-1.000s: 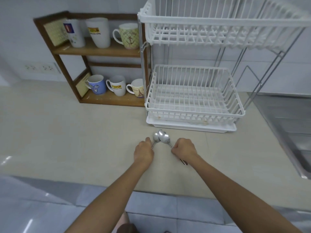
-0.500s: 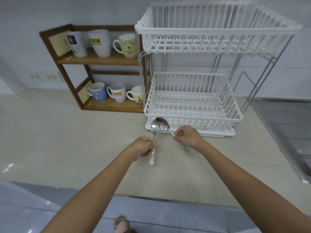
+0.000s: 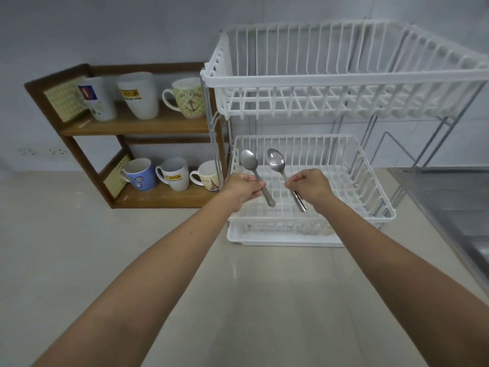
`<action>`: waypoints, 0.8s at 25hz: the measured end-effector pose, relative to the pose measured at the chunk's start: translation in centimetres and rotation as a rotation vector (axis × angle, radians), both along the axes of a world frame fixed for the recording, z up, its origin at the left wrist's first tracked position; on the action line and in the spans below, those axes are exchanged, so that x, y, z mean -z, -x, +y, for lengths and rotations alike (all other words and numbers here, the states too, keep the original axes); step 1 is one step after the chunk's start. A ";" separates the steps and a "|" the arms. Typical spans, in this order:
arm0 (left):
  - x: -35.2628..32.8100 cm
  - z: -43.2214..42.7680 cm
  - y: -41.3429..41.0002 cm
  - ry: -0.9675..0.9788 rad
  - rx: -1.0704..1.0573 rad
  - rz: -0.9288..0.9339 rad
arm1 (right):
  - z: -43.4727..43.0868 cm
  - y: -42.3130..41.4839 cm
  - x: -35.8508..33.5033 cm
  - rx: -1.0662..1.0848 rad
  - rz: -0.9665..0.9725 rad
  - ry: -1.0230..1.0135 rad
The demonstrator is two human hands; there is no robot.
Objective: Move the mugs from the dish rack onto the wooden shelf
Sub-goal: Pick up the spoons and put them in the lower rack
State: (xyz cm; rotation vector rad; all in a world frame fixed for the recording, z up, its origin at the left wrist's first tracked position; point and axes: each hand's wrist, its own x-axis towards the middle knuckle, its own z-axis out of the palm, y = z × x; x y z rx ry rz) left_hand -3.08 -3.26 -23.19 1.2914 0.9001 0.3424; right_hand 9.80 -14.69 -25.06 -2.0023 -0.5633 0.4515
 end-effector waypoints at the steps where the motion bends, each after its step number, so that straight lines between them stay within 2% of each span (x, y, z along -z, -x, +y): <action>1: 0.2 0.7 -1.3 0.019 -0.001 0.005 | 0.8 -0.8 0.2 0.032 0.000 0.013; 7: 5.1 3.9 -7.1 0.081 0.064 0.138 | 4.8 -5.3 4.0 0.115 0.017 0.132; 13: 7.9 4.3 -8.0 0.136 0.096 0.210 | 5.9 -5.7 6.8 0.091 0.025 0.270; 20: 8.3 4.8 -8.7 0.003 0.133 0.319 | 5.9 -5.7 7.4 0.054 -0.095 0.351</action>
